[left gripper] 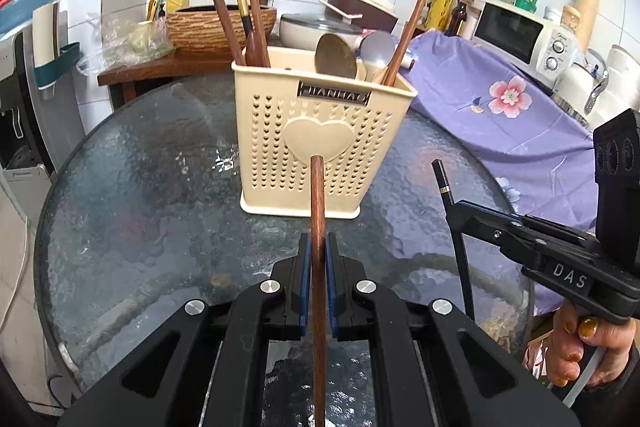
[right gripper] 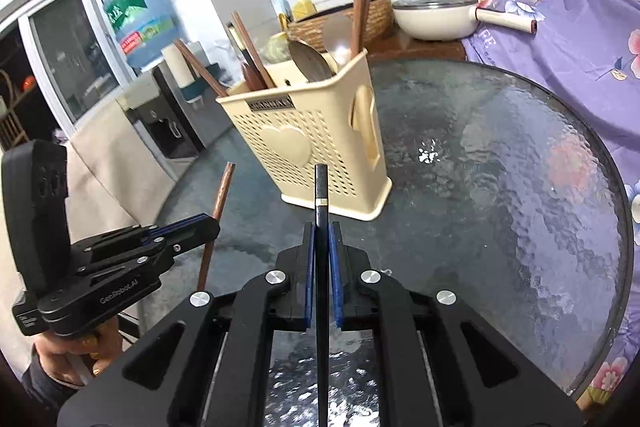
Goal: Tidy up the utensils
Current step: 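Lift both chopsticks upright and carry them above the beige holder, then lower both chopsticks into the holder and open both tools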
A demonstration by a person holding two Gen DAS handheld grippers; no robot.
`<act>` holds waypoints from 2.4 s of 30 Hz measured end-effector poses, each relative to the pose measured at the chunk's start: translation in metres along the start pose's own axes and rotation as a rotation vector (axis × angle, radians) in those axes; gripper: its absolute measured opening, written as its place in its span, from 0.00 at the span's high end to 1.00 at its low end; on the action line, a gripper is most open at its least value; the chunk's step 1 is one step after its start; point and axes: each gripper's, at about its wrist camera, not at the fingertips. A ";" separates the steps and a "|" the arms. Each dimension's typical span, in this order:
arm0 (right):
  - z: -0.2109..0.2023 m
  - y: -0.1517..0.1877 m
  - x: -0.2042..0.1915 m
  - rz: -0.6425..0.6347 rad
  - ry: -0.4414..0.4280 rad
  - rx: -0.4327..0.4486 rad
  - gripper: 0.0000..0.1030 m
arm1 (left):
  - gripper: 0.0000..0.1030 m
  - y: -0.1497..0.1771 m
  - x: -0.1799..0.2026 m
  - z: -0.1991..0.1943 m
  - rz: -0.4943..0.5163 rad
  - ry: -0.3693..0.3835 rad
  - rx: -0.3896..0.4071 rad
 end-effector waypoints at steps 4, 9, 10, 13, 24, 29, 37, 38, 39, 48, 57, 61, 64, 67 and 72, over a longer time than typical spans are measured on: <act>-0.018 -0.002 -0.006 -0.014 -0.042 0.035 0.92 | 0.93 -0.002 0.001 -0.012 0.003 0.012 0.021; -0.036 -0.006 -0.010 -0.019 -0.082 0.065 0.92 | 0.93 -0.006 0.005 -0.030 0.015 0.018 0.057; -0.039 -0.007 -0.011 -0.023 -0.087 0.067 0.92 | 0.93 -0.006 0.006 -0.033 0.018 0.019 0.062; -0.047 -0.008 -0.013 -0.037 -0.102 0.085 0.92 | 0.93 -0.008 0.008 -0.040 0.022 0.027 0.076; -0.068 -0.018 -0.026 -0.068 -0.116 0.117 0.92 | 0.94 -0.019 0.011 -0.065 0.039 0.027 0.127; -0.075 -0.029 -0.034 -0.095 -0.104 0.128 0.92 | 0.94 -0.029 0.009 -0.076 0.037 0.034 0.151; -0.085 -0.056 -0.050 -0.137 -0.079 0.130 0.93 | 0.94 -0.054 0.011 -0.090 0.037 0.032 0.181; -0.087 -0.060 -0.051 -0.138 -0.077 0.129 0.93 | 0.94 -0.059 0.010 -0.092 0.038 0.025 0.186; -0.088 -0.065 -0.052 -0.139 -0.074 0.127 0.93 | 0.94 -0.063 0.011 -0.093 0.041 0.018 0.189; -0.111 -0.114 -0.065 -0.177 -0.034 0.175 0.93 | 0.94 -0.102 0.007 -0.117 0.039 -0.014 0.241; -0.127 -0.165 -0.071 -0.150 0.005 0.281 0.93 | 0.94 -0.159 0.003 -0.143 -0.017 -0.028 0.340; -0.119 -0.178 -0.071 -0.147 0.051 0.330 0.93 | 0.94 -0.175 -0.003 -0.132 -0.065 -0.049 0.374; -0.110 -0.178 -0.067 -0.143 0.077 0.362 0.93 | 0.94 -0.178 -0.006 -0.116 -0.078 -0.075 0.399; -0.097 -0.175 -0.062 -0.142 0.102 0.373 0.93 | 0.94 -0.176 -0.012 -0.104 -0.105 -0.076 0.420; -0.069 -0.166 -0.049 -0.116 0.115 0.333 0.93 | 0.94 -0.164 -0.018 -0.083 -0.127 -0.075 0.416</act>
Point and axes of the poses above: each gripper's, at about its wrist camera, not at the fingertips, and z roughly the way its jaws point, x to its right, y to its underside, and after that the axes turned 7 degrees about -x, right-handed
